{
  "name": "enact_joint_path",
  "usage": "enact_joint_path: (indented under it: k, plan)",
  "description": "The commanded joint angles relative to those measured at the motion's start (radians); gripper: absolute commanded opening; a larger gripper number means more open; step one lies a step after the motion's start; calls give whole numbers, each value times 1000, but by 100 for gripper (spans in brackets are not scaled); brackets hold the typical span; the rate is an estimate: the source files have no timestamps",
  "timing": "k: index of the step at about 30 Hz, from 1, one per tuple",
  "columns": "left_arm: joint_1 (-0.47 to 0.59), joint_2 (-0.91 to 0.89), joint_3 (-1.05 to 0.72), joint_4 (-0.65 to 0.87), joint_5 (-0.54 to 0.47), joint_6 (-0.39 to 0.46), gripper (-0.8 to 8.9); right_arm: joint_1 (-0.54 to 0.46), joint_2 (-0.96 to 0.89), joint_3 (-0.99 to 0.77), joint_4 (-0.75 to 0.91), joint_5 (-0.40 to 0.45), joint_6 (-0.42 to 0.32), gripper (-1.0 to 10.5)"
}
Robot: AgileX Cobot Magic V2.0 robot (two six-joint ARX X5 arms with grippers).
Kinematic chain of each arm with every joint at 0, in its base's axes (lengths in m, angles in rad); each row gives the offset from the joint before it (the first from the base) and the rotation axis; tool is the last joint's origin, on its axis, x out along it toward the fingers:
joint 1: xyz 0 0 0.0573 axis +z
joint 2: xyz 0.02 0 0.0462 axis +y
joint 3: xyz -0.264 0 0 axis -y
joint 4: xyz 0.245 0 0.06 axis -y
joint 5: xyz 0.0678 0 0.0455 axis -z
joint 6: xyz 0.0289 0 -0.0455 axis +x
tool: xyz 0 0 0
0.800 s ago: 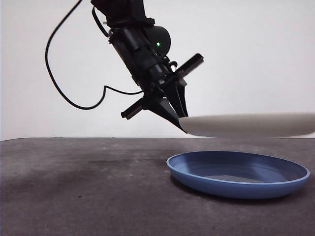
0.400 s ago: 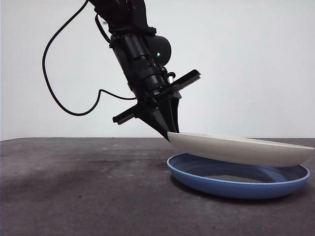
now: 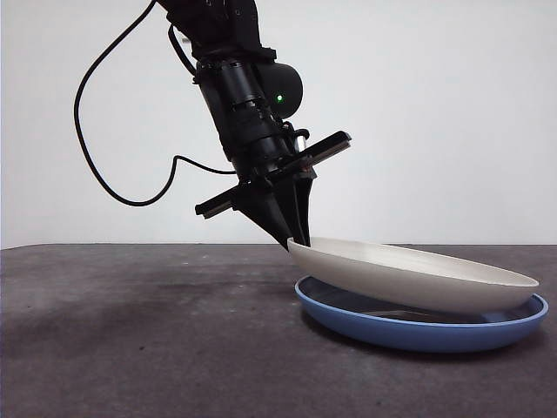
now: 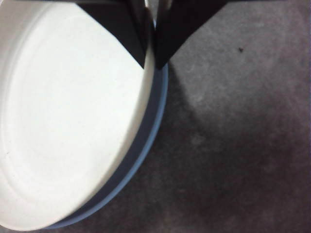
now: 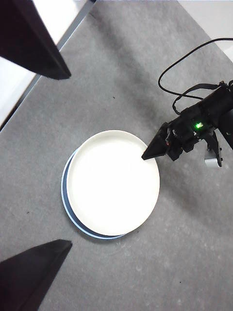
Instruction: Pick up the white plate, put it on the blue plate, put it on desk
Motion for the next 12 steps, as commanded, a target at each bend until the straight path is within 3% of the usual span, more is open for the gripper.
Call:
enact_joint_path:
  k: [1, 10, 12]
  plan:
    - [-11, 21, 28, 16, 3, 13, 9, 3, 2, 21, 5, 0, -10, 539]
    - [-21, 21, 28, 43, 4, 9, 12, 3, 2, 21, 5, 0, -11, 539]
    - [-22, 21, 28, 47, 4, 8, 64, 3, 2, 21, 5, 0, -11, 539]
